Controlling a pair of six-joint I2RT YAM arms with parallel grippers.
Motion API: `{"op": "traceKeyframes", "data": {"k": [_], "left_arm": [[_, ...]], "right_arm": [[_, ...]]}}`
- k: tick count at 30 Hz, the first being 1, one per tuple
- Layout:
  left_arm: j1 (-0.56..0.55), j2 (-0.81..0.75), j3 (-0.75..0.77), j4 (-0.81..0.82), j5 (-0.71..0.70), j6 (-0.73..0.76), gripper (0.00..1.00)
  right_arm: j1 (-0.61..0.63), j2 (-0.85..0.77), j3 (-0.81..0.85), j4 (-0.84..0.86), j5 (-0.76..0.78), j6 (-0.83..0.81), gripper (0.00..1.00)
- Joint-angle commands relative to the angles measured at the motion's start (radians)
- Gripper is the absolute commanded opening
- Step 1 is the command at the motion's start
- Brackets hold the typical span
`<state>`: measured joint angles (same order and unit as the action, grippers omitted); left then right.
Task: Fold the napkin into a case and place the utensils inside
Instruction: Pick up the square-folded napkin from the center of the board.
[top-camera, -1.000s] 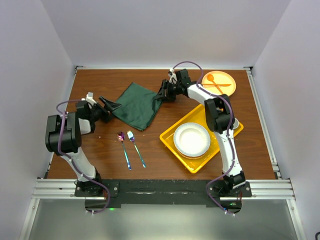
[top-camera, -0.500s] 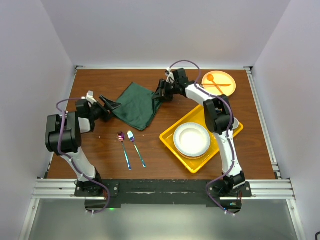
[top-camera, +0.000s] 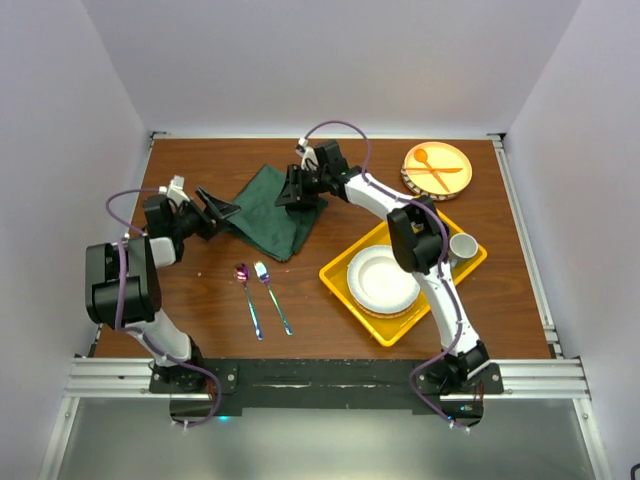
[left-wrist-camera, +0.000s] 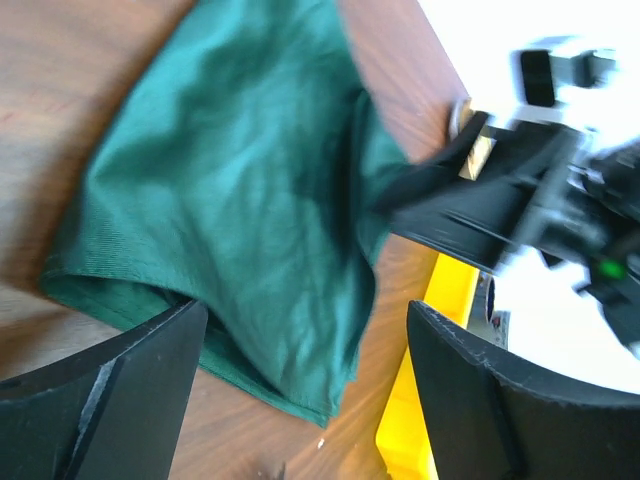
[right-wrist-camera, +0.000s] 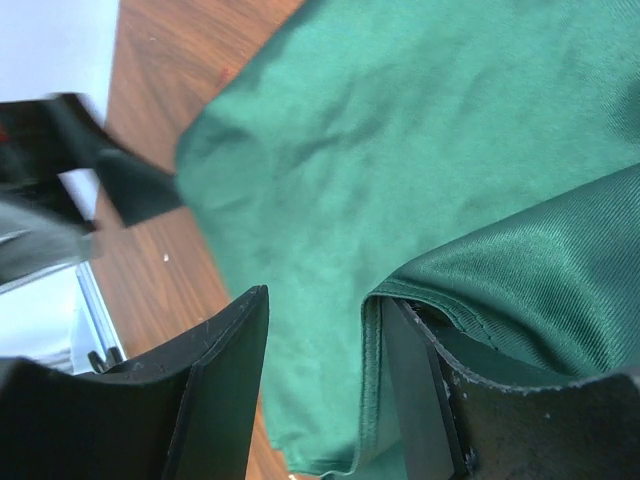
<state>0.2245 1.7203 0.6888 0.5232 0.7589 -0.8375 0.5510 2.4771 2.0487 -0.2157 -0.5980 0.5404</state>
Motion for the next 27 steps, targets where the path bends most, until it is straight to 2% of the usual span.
{"op": "traceKeyframes", "data": {"k": [1,5,7,11,15,21,27], "left_arm": [[0.015,-0.096,0.018,-0.041,0.075,0.078,0.84],[0.016,-0.119,0.041,-0.084,0.095,0.106,0.81],[0.016,-0.128,0.048,-0.113,0.097,0.139,0.8],[0.016,-0.133,0.048,-0.163,0.089,0.166,0.79],[0.016,-0.125,0.049,-0.173,0.088,0.179,0.79],[0.016,-0.117,0.058,-0.183,0.083,0.193,0.79],[0.016,-0.12,0.049,-0.19,0.079,0.202,0.8]], "right_arm": [[-0.016,-0.009,0.057,0.026,-0.054,-0.017,0.53],[-0.046,-0.105,0.073,-0.053,-0.135,-0.094,0.52],[-0.062,-0.148,0.038,-0.114,-0.141,-0.161,0.48],[-0.12,-0.213,0.011,-0.223,-0.094,-0.24,0.44],[-0.161,-0.176,0.076,-0.325,0.018,-0.287,0.45],[-0.166,-0.084,0.148,-0.382,0.168,-0.318,0.64],[-0.166,-0.023,0.146,-0.353,0.204,-0.333,0.66]]}}
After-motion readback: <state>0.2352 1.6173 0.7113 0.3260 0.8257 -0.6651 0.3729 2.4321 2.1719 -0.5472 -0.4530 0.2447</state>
